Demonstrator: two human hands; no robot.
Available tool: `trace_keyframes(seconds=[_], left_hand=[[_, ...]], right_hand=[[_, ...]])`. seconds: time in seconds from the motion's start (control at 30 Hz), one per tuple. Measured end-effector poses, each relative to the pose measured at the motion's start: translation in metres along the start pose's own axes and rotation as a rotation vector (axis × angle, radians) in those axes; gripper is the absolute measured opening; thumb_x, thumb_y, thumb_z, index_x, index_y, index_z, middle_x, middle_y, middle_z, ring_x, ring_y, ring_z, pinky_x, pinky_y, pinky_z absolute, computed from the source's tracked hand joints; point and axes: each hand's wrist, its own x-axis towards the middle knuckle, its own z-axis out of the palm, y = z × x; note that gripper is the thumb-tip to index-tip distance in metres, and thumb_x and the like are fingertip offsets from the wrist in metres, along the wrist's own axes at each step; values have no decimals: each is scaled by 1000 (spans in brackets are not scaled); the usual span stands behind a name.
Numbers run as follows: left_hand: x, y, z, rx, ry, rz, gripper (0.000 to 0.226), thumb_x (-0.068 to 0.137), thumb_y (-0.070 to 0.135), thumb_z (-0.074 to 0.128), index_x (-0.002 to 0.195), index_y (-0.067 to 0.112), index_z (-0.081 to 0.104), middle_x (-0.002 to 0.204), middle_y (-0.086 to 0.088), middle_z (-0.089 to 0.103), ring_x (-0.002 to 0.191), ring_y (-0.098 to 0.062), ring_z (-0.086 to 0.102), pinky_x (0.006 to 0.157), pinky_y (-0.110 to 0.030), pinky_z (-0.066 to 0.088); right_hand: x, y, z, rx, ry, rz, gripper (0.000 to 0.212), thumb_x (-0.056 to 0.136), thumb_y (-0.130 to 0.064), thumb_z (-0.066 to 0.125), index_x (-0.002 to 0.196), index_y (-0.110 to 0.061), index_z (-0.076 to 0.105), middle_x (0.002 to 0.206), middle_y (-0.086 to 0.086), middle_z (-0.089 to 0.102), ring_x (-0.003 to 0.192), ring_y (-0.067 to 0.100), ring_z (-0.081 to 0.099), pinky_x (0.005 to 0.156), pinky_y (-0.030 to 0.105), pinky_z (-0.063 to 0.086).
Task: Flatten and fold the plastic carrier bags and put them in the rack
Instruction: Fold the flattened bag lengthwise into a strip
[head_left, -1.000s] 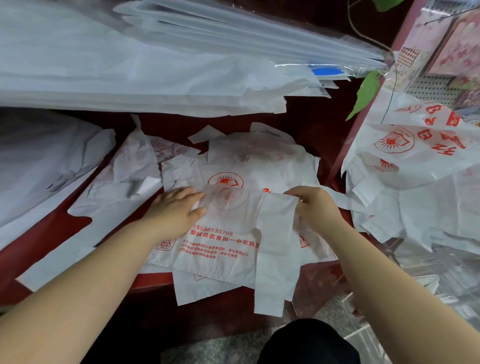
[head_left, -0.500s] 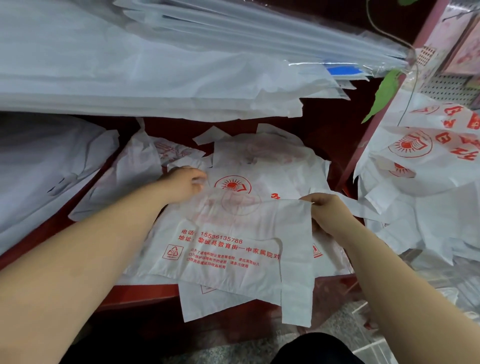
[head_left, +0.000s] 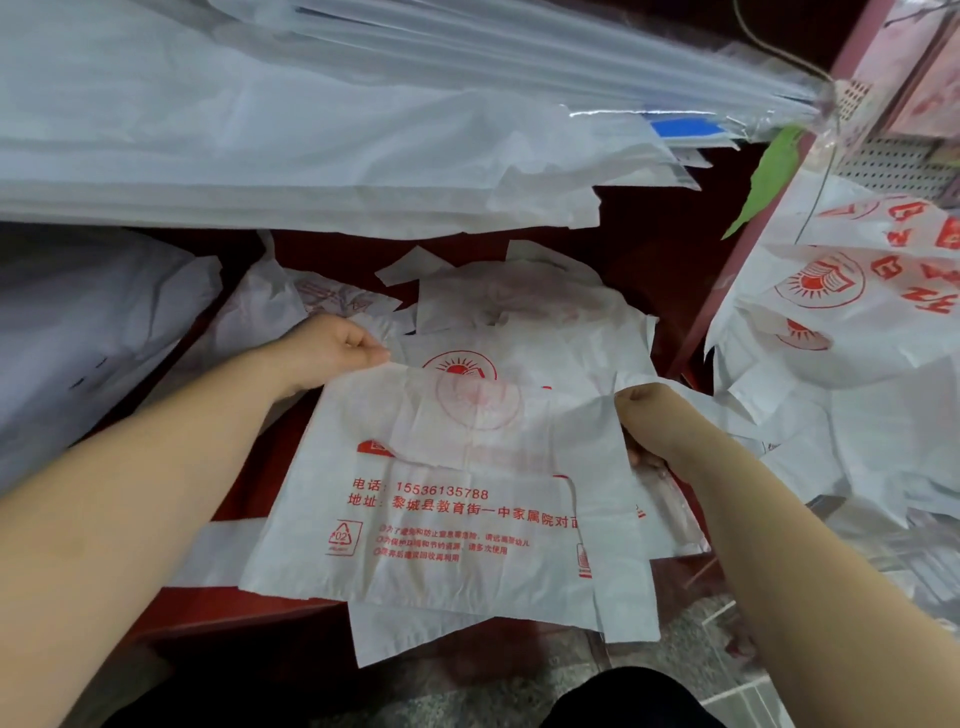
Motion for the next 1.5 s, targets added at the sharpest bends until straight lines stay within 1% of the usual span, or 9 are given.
trace_keyframes(seconds=[0.2,0.33,0.53,0.67,0.83,1.0,1.23,1.37,1.5], left_hand=[[0,-4,10,328,112,-54,31,94,31,49,114,11,61,118,-9,61,102,-23,55,76,-24,37],[-24,6,8,585,324,37,37,98,28,35,132,18,45,138,-6,46,123,-27,43,95,-34,34],[-57,-14,27,675,-139,157,46,101,33,23,146,29,15,155,10,6,142,-9,4,113,-26,2],[-57,-15,31,686,-147,126,48,101,32,17,147,28,5,155,9,-5,142,-7,-5,113,-26,-4],[-59,-13,30,662,-125,123,47,102,30,18,147,29,8,155,9,-2,142,-8,-3,112,-26,-2],[-60,-13,29,637,-109,123,46,102,26,18,147,29,9,155,9,0,142,-8,-2,112,-25,-1],[-61,-13,28,606,-118,126,45,102,28,16,146,30,10,155,10,0,142,-6,-2,112,-24,-2],[-62,-11,30,678,-123,120,47,102,32,13,147,29,3,155,9,-6,142,-8,-6,113,-26,-4],[-61,-14,32,743,-134,107,48,101,33,12,147,29,-4,155,7,-11,142,-9,-9,113,-29,-6]], right_hand=[[2,-6,13,-194,152,-53,29,95,-12,39,106,8,56,106,24,59,89,32,53,70,26,34],[-4,-2,15,-236,182,-94,33,93,-9,41,124,-2,38,99,16,58,99,35,55,77,35,41],[-25,12,8,-300,100,-306,59,89,-8,51,141,-16,24,122,12,45,101,28,51,87,35,41],[-44,20,3,-530,94,-525,68,83,-7,58,141,-25,28,149,6,19,134,28,22,108,36,19],[-59,22,15,-645,74,-740,51,81,-8,52,130,-22,51,146,10,33,135,31,29,110,46,22],[-63,25,22,-760,-89,-615,63,93,-11,41,147,-18,8,155,-1,8,142,11,9,108,14,0],[-75,5,-20,-191,-600,-257,86,55,-33,55,136,-38,27,143,-16,27,134,4,22,105,20,24],[-62,-18,13,-66,-268,-347,59,87,-36,55,140,-31,30,150,-7,24,139,10,20,110,28,18],[-38,-41,85,-555,-51,-642,58,97,-40,33,146,-14,17,155,5,9,142,18,4,113,30,3]])
